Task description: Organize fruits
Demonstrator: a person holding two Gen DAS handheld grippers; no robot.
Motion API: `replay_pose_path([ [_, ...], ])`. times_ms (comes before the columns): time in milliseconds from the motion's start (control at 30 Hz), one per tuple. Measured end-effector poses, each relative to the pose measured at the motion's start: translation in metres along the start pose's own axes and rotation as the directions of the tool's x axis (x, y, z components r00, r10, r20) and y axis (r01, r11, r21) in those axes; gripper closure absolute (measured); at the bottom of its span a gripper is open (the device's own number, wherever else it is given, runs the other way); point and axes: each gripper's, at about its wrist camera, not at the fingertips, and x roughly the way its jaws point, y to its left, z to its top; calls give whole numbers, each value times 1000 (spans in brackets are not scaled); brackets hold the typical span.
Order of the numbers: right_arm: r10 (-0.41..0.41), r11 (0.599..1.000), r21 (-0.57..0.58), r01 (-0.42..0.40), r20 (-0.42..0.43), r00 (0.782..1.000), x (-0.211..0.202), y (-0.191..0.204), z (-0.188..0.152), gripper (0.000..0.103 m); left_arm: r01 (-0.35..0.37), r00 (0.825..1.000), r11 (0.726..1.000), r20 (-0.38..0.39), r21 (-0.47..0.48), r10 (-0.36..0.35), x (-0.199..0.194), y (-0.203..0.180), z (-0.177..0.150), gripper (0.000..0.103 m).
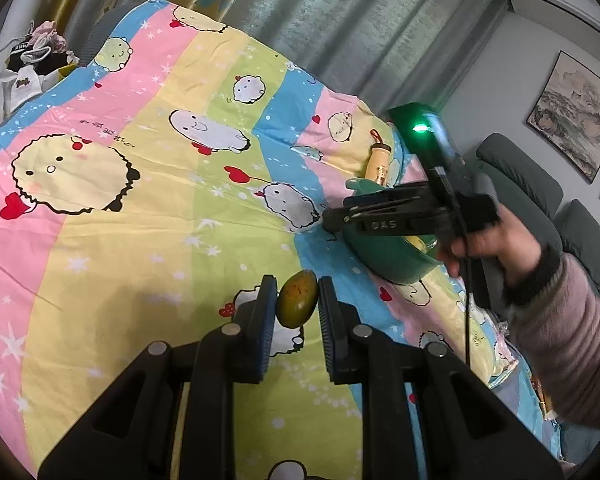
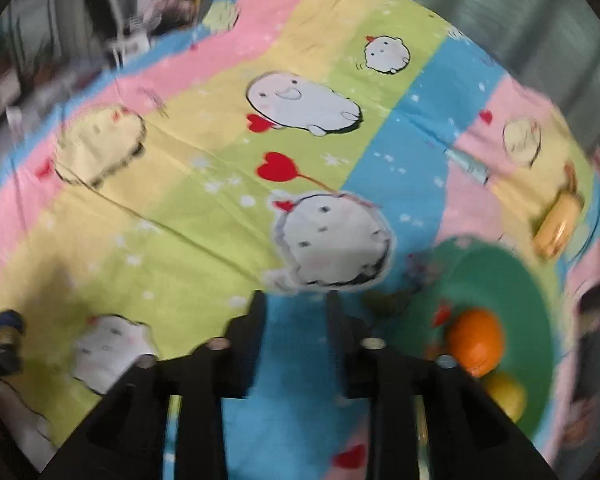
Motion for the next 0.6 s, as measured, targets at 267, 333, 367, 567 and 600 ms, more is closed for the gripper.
replay_pose_path([
  [267,187,971,125,-205,138,973,-5,15,-23,63,5,1000,1000,9,-12,-5,-3,1,1,84],
  [333,120,969,193,-153,172,978,10,13,-36,63,5,1000,1000,14,-14,-5,-6,1,1,84],
  [367,104,966,218,-140,169,980,15,10,-39,63,6,1000,1000,17,-13,-5,-7,1,1,84],
  [567,-4,944,325,-53,173,985,30,-19,-59,74,1,1000,1000,5,-6,-1,-1,-1,1,84],
  [600,-23,940,340,-33,158,987,32,-25,-63,77,0,1000,1000,3,-6,0,-1,-1,1,84],
])
